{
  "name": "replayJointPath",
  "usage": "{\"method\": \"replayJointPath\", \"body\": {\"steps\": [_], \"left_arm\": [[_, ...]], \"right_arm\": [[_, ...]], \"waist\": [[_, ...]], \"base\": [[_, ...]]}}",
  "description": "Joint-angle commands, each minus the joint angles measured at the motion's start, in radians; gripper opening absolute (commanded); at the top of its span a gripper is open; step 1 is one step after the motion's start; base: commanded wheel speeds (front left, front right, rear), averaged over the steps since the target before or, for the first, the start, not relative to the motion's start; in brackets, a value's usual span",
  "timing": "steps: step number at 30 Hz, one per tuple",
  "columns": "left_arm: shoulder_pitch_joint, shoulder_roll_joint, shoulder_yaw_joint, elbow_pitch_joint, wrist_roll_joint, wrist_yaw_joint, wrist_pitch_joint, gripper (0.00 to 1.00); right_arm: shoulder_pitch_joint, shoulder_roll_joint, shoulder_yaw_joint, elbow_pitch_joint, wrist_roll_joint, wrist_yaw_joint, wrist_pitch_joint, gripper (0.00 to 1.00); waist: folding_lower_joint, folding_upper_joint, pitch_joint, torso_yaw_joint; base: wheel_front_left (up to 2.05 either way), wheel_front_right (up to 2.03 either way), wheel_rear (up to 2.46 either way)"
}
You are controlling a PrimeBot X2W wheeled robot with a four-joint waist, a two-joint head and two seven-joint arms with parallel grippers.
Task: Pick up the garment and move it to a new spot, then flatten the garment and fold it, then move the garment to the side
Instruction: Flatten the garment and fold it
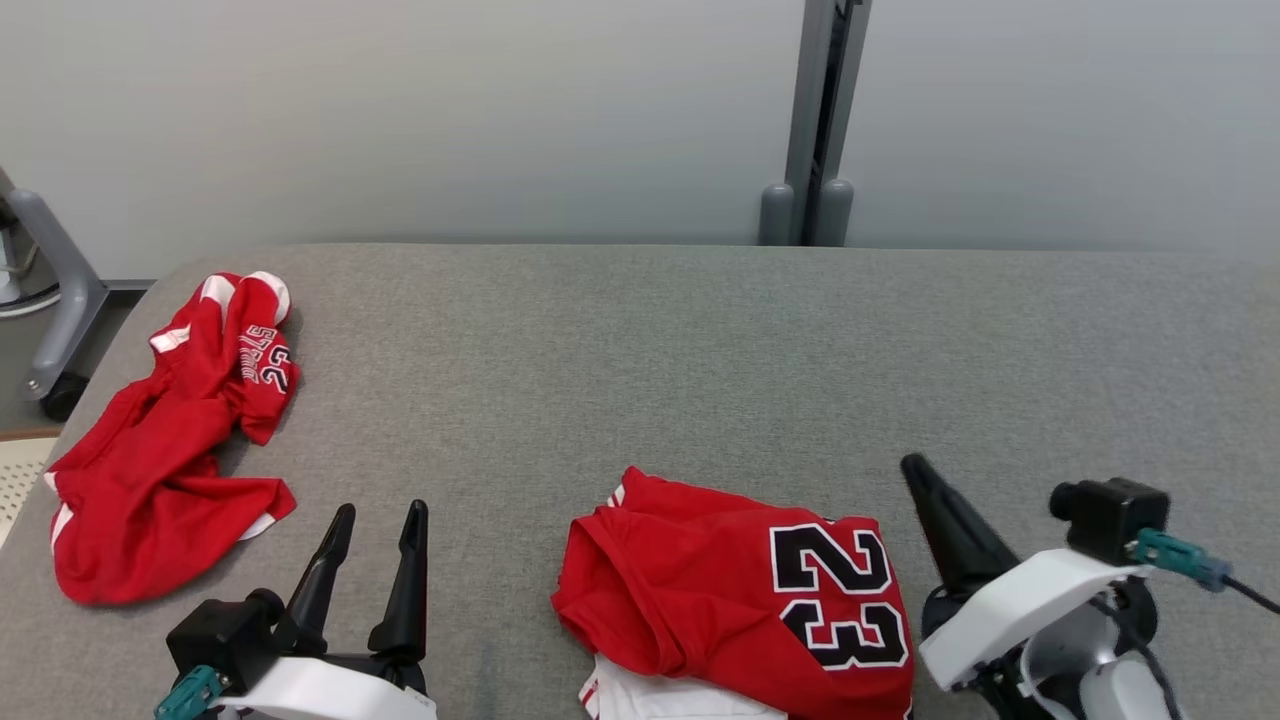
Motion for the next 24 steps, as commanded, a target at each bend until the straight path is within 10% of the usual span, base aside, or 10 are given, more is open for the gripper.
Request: {"method": "replayJointPath", "body": {"steps": [1,15,24], "left_arm": [[-0.011,0.002,0.002,0.002,0.000,-0.002,-0.006,1.00],[-0.027,-0.008,0.000,0.030,-0.004,-0.014,-0.006,1.00],[-0.023,-0.008,0.003,0.041,-0.009,-0.016,-0.007,1.00]], "right_arm": [[0.008,-0.004,0.008,0.010,0.006,0.000,0.012,0.00],[-0.059,0.013,0.119,0.361,0.190,0.000,0.115,0.00],[-0.064,0.013,0.372,0.399,0.385,0.000,0.076,0.00]], "waist": [[0.0000,0.0000,0.002,0.013],[0.0000,0.0000,0.015,0.148],[0.0000,0.0000,0.016,0.180]], "base": [[0.00,0.00,0.00],[0.00,0.00,0.00],[0.00,0.00,0.00]]}}
